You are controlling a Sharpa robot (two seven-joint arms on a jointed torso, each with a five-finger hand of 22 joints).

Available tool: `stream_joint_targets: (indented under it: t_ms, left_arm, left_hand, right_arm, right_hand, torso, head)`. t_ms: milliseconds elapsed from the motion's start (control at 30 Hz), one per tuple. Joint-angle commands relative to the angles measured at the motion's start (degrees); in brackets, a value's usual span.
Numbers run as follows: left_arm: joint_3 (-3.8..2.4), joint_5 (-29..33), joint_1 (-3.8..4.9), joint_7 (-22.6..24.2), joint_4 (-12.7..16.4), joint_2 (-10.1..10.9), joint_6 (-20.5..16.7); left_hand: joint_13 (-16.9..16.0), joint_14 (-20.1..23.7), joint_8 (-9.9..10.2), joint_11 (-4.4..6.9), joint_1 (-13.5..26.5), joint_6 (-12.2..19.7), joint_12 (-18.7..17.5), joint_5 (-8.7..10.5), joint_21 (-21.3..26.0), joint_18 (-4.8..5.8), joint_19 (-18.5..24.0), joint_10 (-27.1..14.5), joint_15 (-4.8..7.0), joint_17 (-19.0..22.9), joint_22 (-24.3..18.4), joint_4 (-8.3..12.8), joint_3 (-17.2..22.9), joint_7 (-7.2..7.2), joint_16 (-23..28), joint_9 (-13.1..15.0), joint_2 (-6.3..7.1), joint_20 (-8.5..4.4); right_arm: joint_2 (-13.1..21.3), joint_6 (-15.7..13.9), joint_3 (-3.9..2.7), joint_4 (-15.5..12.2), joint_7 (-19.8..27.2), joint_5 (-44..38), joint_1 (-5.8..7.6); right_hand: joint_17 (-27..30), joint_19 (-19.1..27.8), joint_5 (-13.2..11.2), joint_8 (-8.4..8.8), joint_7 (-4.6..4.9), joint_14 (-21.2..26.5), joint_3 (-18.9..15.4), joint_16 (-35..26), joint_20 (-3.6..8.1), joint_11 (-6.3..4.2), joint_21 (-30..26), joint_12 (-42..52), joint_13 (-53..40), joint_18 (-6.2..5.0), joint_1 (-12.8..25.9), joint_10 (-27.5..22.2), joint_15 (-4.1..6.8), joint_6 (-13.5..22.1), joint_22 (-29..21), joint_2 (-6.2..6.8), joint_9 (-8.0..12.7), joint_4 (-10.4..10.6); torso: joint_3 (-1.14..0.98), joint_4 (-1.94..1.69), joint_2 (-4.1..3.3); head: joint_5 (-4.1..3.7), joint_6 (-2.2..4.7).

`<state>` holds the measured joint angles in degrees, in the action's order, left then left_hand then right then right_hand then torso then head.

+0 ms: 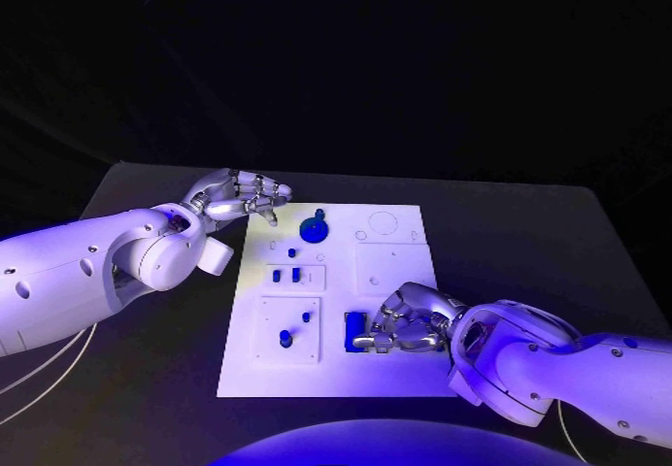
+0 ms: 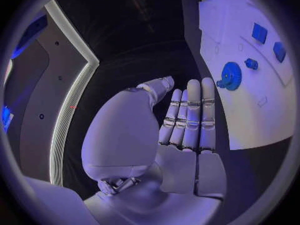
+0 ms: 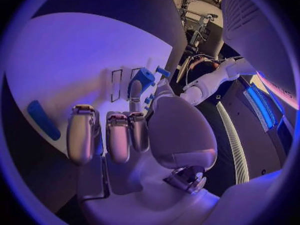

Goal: Assemble the parts on the task board

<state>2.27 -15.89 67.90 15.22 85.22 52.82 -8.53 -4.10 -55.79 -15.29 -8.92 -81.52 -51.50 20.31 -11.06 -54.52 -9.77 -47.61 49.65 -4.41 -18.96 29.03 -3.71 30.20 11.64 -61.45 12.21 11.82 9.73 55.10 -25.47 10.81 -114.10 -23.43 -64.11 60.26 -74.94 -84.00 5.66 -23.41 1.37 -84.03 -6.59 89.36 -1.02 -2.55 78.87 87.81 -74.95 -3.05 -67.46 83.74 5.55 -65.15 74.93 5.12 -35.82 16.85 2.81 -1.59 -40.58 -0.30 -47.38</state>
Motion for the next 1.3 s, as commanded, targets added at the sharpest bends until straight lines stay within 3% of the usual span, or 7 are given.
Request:
stream_joint_targets:
  t_ms: [33,267,600,800,1133,1300]
  left_arm:
    - [-0.03,0.3,0.03,0.27,0.15,-0.08,0.65]
    - [-0.03,0.3,0.03,0.26,0.22,-0.06,0.6]
    - [-0.03,0.3,0.03,0.24,0.24,-0.03,0.53]
    - [-0.03,0.3,0.03,0.22,0.23,0.04,0.5]
    - [-0.03,0.3,0.03,0.2,0.23,0.06,0.52]
    - [-0.03,0.3,0.03,0.17,0.2,0.08,0.53]
  left_hand:
    - [-0.06,0.39,-0.38,0.04,-0.06,0.14,0.36,-0.19,0.35,-0.77,0.28,-0.21,-0.07,0.1,-0.05,0.07,-0.2,0.31,0.26,0.03,-0.7,0.11]
    - [-0.06,0.39,-0.38,0.04,-0.06,0.14,0.36,-0.19,0.35,-0.77,0.28,-0.21,-0.07,0.1,-0.05,0.07,-0.2,0.31,0.26,0.03,-0.7,0.11]
    - [-0.06,0.39,-0.38,0.04,-0.06,0.14,0.36,-0.19,0.35,-0.77,0.28,-0.21,-0.07,0.1,-0.05,0.07,-0.2,0.31,0.26,0.03,-0.7,0.11]
    - [-0.06,0.39,-0.38,0.04,-0.06,0.14,0.36,-0.19,0.35,-0.77,0.28,-0.21,-0.07,0.1,-0.05,0.07,-0.2,0.31,0.26,0.03,-0.7,0.11]
    - [-0.06,0.39,-0.38,0.04,-0.06,0.14,0.36,-0.19,0.35,-0.77,0.28,-0.21,-0.07,0.1,-0.05,0.07,-0.2,0.31,0.26,0.03,-0.7,0.11]
    - [-0.06,0.39,-0.38,0.04,-0.06,0.14,0.36,-0.19,0.35,-0.77,0.28,-0.21,-0.07,0.1,-0.05,0.07,-0.2,0.31,0.26,0.03,-0.7,0.11]
  right_arm:
    - [-0.38,2.89,0.02,0.23,0.81,0.19,-0.01]
    - [-1.08,2.75,0.02,0.83,-0.47,-0.93,-0.01]
    - [-1.1,1.0,0.02,1.88,-2.07,-2.11,0.09]
    - [-0.88,1.78,0.02,2.31,-1.79,-2.04,0.2]
    - [-0.94,3.32,0.02,2.36,0.22,-0.82,0.26]
    - [-0.86,3.18,0.02,2.44,0.93,-0.32,0.29]
  right_hand:
    - [-13.85,-2.58,-0.28,-0.25,-0.26,-5.74,-0.02,0.3,0.42,-0.27,0.34,0.13,-13.83,0.93,-1.68,5.63,0.37,0.26,12.27,-0.11,-0.16,-0.33]
    - [-13.92,-2.61,-0.19,-0.4,-0.34,-5.75,0.51,0.32,0.5,-0.35,0.46,0.3,-13.95,0.95,-4.97,5.69,0.44,0.37,12.3,-0.63,-0.29,-0.32]
    - [-14.06,-2.68,-0.29,-0.56,-0.41,-5.78,0.95,0.36,0.56,-0.42,0.68,0.66,-14.17,0.99,-5.06,5.81,0.51,0.11,12.35,-2.2,-0.33,-0.06]
    - [-14.09,-2.7,-0.31,-0.57,-0.41,-5.78,0.9,0.37,0.57,-0.42,0.74,0.75,-14.22,1.0,-4.88,5.84,0.51,0.11,12.37,-2.37,-0.33,-0.08]
    - [-14.09,-2.66,-0.37,-0.64,-0.38,-5.78,0.23,0.37,0.58,-0.4,0.64,0.63,-14.16,0.99,-4.64,5.8,0.5,0.18,12.34,-1.26,-0.38,-0.11]
    - [-14.18,-2.7,-0.18,-0.89,-0.35,-5.8,-0.94,0.39,0.52,-0.35,0.81,0.49,-14.09,1.02,-1.4,5.76,0.44,0.05,12.38,0.61,-0.49,0.1]
  torso:
    - [0.02,-0.06,0.0]
    - [0.02,-0.05,0.02]
    - [-0.01,-0.02,0.0]
    - [-0.01,0.05,0.01]
    - [-0.01,-0.03,0.03]
    - [0.04,0.02,0.05]
  head:
    - [0.04,-0.21]
    - [0.09,-0.55]
    - [0.15,-0.61]
    - [0.18,-0.64]
    - [0.17,-0.58]
    - [0.23,-0.62]
